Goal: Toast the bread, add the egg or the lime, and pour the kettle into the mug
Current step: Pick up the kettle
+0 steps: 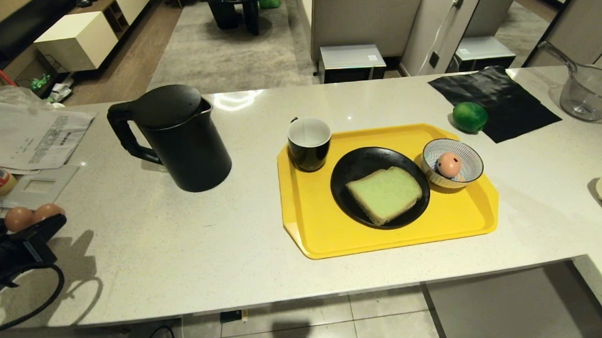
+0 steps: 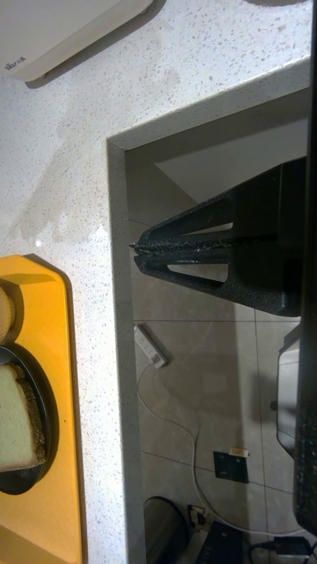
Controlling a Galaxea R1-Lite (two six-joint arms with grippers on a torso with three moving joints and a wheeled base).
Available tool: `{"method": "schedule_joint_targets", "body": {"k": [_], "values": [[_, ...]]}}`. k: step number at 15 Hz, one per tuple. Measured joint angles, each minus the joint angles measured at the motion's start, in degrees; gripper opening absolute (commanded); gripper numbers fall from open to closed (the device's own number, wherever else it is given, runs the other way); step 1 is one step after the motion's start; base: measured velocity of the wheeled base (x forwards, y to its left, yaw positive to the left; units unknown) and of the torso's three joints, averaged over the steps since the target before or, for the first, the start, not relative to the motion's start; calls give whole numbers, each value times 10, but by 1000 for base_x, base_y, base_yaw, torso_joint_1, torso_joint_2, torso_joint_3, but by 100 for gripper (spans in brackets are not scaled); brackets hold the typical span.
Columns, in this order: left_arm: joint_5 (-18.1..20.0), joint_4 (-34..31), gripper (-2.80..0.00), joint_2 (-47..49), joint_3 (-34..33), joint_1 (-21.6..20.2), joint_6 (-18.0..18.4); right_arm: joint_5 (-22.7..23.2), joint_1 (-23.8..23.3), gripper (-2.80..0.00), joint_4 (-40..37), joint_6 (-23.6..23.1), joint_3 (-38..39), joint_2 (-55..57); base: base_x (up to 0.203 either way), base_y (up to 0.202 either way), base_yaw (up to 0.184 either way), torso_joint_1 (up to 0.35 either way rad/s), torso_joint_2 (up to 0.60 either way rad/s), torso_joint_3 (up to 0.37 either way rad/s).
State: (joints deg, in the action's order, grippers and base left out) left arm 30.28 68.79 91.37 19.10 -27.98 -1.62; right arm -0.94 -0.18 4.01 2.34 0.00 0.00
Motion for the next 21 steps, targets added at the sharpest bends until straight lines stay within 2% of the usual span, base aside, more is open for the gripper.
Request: {"method": "schedule_joint_targets", "body": {"k": [3, 4, 14, 21], "values": [[0, 0, -280, -1, -2, 1, 1, 0, 0, -280, 0, 0, 0, 0, 0, 0, 0, 0, 0, 0], [0, 0, 0, -1, -3, 1, 0, 0, 0, -280, 0, 0, 0, 0, 0, 0, 0, 0, 0, 0], [3, 1, 0, 25, 28, 1, 2, 0, 0, -280, 0, 0, 0, 0, 0, 0, 0, 0, 0, 0], [24, 6, 0, 81, 164, 13, 16, 0, 0, -280, 0, 0, 0, 0, 0, 0, 0, 0, 0, 0]]}}
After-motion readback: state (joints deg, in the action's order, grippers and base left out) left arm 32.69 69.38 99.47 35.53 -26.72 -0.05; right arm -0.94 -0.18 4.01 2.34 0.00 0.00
